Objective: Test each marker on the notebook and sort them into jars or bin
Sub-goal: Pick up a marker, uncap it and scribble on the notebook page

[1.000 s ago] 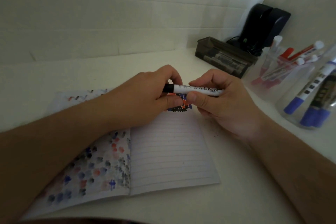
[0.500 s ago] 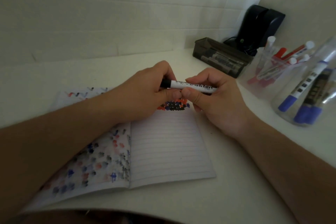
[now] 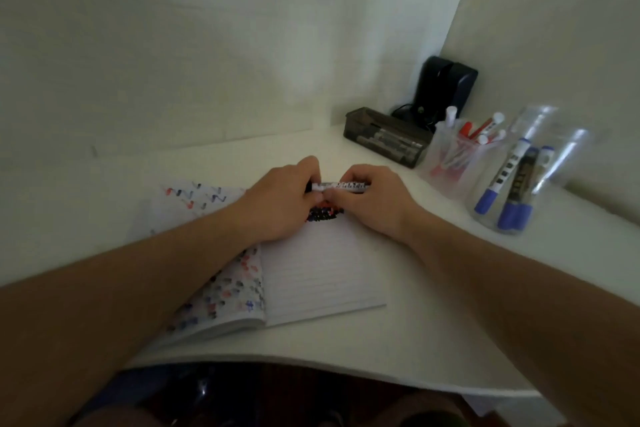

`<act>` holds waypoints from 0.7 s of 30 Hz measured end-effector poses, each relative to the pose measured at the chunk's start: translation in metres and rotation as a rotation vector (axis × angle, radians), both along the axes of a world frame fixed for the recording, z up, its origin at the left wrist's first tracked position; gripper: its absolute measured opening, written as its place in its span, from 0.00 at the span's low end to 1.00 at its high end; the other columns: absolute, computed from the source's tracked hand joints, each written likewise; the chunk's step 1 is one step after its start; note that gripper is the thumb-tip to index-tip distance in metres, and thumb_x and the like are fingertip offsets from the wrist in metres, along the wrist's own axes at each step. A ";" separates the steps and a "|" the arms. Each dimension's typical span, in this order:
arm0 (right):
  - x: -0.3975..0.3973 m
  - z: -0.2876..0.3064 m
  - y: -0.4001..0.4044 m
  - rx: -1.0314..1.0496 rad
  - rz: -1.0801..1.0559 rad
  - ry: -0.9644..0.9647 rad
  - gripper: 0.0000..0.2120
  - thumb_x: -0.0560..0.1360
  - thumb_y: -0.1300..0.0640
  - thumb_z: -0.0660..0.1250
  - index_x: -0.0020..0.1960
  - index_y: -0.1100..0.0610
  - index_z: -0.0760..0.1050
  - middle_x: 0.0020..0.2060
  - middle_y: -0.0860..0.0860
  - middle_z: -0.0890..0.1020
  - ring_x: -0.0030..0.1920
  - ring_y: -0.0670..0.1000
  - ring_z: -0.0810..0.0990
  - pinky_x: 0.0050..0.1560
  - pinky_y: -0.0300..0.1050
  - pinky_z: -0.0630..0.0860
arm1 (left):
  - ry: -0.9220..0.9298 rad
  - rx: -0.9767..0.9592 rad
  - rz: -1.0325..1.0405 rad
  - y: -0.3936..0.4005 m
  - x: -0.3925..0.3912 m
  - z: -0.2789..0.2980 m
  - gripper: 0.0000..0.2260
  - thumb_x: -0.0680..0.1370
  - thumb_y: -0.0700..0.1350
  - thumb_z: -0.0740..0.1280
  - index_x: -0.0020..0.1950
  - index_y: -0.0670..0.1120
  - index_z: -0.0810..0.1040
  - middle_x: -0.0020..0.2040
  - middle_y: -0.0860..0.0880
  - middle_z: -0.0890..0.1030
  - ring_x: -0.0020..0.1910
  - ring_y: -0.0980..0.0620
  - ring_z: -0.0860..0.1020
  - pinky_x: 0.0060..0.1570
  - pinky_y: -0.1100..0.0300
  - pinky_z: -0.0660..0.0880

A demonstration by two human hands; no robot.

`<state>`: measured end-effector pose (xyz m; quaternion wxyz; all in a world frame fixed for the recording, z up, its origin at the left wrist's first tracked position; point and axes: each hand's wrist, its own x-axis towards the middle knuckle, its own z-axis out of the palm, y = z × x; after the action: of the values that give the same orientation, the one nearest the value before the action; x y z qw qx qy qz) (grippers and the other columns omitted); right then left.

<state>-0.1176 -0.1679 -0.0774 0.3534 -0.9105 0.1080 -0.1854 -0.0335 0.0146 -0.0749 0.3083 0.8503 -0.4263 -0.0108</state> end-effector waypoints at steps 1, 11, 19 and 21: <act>-0.004 0.000 0.003 0.003 -0.016 0.006 0.12 0.71 0.41 0.77 0.42 0.48 0.82 0.36 0.47 0.84 0.35 0.43 0.78 0.37 0.43 0.75 | 0.007 0.004 0.005 0.001 0.000 0.001 0.07 0.82 0.51 0.67 0.49 0.52 0.70 0.43 0.52 0.79 0.42 0.51 0.77 0.40 0.53 0.75; -0.194 0.006 0.029 0.214 0.023 -0.046 0.08 0.76 0.58 0.76 0.50 0.46 0.84 0.40 0.45 0.86 0.36 0.46 0.83 0.41 0.40 0.80 | -0.002 0.063 -0.265 0.016 -0.119 0.024 0.10 0.75 0.55 0.75 0.54 0.61 0.78 0.48 0.62 0.81 0.47 0.64 0.79 0.46 0.66 0.75; -0.423 -0.055 0.004 0.320 -0.299 -0.202 0.08 0.71 0.56 0.77 0.47 0.46 0.85 0.38 0.51 0.85 0.34 0.59 0.82 0.34 0.54 0.80 | 0.309 0.022 -0.683 -0.065 -0.309 -0.031 0.07 0.78 0.54 0.73 0.54 0.57 0.79 0.48 0.60 0.82 0.47 0.60 0.80 0.44 0.63 0.77; -0.462 -0.092 -0.003 0.386 -0.395 -0.146 0.06 0.71 0.53 0.77 0.48 0.50 0.84 0.41 0.54 0.84 0.34 0.59 0.81 0.33 0.53 0.79 | 0.426 0.133 -0.721 -0.096 -0.345 -0.069 0.07 0.77 0.54 0.73 0.53 0.59 0.79 0.48 0.60 0.82 0.49 0.62 0.80 0.46 0.65 0.77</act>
<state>-0.5801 -0.1710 -0.1691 0.4840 -0.7719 0.2909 -0.2920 -0.3789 -0.0816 -0.1443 0.3105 0.6437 -0.6216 -0.3206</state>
